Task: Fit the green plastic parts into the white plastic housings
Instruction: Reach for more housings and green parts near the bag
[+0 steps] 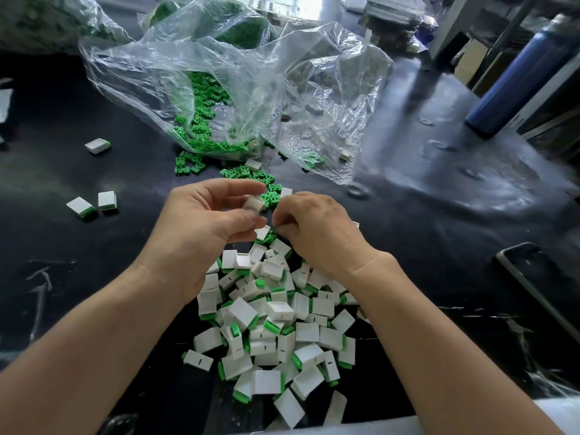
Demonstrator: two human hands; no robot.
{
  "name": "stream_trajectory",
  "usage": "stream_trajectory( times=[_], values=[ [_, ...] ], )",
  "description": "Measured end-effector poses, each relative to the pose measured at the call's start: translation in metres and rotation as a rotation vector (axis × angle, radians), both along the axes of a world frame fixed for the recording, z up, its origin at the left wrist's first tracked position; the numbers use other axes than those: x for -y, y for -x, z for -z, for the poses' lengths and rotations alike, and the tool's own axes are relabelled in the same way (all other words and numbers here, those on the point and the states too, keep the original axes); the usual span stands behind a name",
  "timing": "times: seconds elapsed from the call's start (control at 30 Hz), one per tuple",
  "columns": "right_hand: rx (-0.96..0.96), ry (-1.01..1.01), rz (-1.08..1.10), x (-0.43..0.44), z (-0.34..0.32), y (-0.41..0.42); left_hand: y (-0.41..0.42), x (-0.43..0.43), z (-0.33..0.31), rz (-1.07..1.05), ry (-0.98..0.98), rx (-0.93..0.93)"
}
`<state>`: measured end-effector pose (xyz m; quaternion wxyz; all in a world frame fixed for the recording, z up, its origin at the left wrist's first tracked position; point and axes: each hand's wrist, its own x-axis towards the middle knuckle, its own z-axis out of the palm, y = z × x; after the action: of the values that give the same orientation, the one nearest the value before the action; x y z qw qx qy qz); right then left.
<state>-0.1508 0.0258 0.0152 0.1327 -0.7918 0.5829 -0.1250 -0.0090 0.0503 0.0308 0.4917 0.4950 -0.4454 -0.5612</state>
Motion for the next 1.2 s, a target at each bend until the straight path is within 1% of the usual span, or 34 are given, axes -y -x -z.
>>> stream_trajectory(
  times=[0.1,0.27,0.47,0.53,0.57,0.6,0.67,0.73,0.83,0.93,1.2],
  values=[
    [-0.030,-0.025,-0.012,-0.001,-0.001,0.000,0.001,0.000,0.000,-0.002,-0.010,-0.027],
    [-0.144,-0.011,-0.077,-0.004,-0.004,0.000,0.000,0.000,0.001,0.009,-0.006,-0.047],
    [-0.049,-0.027,-0.044,-0.006,-0.003,0.002,0.000,0.000,0.000,0.006,-0.007,-0.063],
    [0.036,-0.001,-0.024,-0.009,-0.002,0.006,0.000,-0.001,0.000,0.013,-0.004,-0.063],
    [0.118,0.017,0.003,-0.010,-0.003,0.008,0.001,-0.001,0.000,0.019,-0.006,-0.066],
    [0.237,0.028,0.043,-0.010,-0.004,0.009,0.001,-0.002,0.000,0.026,-0.009,-0.071],
    [0.554,0.019,0.121,-0.011,-0.011,0.011,0.001,-0.003,-0.001,0.031,-0.016,-0.073],
    [0.827,-0.009,0.130,-0.013,-0.017,0.012,0.001,-0.003,-0.001,0.028,-0.019,-0.062],
    [1.069,-0.093,0.101,-0.017,-0.022,0.011,0.000,-0.004,-0.002,0.034,-0.018,-0.038],
    [1.123,-0.148,0.091,-0.019,-0.024,0.010,0.000,-0.004,-0.003,0.047,-0.016,-0.027],
    [1.059,-0.162,0.050,-0.023,-0.024,0.005,0.000,-0.003,-0.001,0.053,0.001,-0.009]
  ],
)
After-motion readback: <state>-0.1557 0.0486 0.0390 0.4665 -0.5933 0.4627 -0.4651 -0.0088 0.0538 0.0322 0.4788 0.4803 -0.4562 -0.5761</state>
